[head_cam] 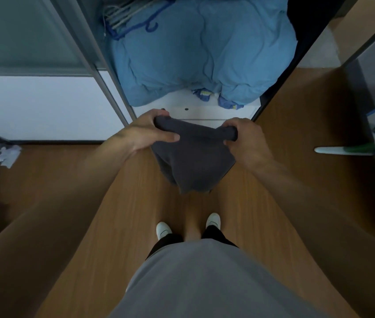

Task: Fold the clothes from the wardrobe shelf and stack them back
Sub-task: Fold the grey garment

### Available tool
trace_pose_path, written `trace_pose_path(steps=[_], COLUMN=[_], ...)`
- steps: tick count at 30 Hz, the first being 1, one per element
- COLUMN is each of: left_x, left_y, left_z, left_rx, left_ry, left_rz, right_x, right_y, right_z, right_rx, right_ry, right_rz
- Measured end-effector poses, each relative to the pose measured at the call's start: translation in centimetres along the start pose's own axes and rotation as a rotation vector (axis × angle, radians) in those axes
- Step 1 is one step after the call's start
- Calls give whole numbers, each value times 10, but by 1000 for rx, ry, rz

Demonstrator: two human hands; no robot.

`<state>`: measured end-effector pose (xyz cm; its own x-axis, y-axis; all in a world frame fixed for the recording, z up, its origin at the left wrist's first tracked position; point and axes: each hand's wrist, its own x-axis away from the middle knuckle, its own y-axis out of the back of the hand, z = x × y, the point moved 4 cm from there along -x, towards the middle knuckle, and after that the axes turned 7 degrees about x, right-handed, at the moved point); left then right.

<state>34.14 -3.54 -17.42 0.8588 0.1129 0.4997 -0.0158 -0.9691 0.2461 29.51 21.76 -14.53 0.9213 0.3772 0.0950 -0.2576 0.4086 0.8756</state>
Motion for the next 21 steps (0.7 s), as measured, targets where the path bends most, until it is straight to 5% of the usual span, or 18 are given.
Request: trace_pose_path(steps=[4,10,14,19,21], left_x=[0,9,16,25,28], left_y=[-12,9,17,-1,-9], left_z=[3,13,12,-14,-31], left_rx=[-496,-612,-136,463,593], left_ry=[-185,-314,-180,-132,-164], left_rz=[-133,-305,-242,-217,-200], right_x=[1,0,-4,-5,4], right_y=[-1,6,21,35,12], right_z=[-6,-1,7,2,-10], right_rx=[167,111,-371,-836,-997], right_ry=[16,234,142,-28,-170], right_rz=[-115,-112,52,-223,-129])
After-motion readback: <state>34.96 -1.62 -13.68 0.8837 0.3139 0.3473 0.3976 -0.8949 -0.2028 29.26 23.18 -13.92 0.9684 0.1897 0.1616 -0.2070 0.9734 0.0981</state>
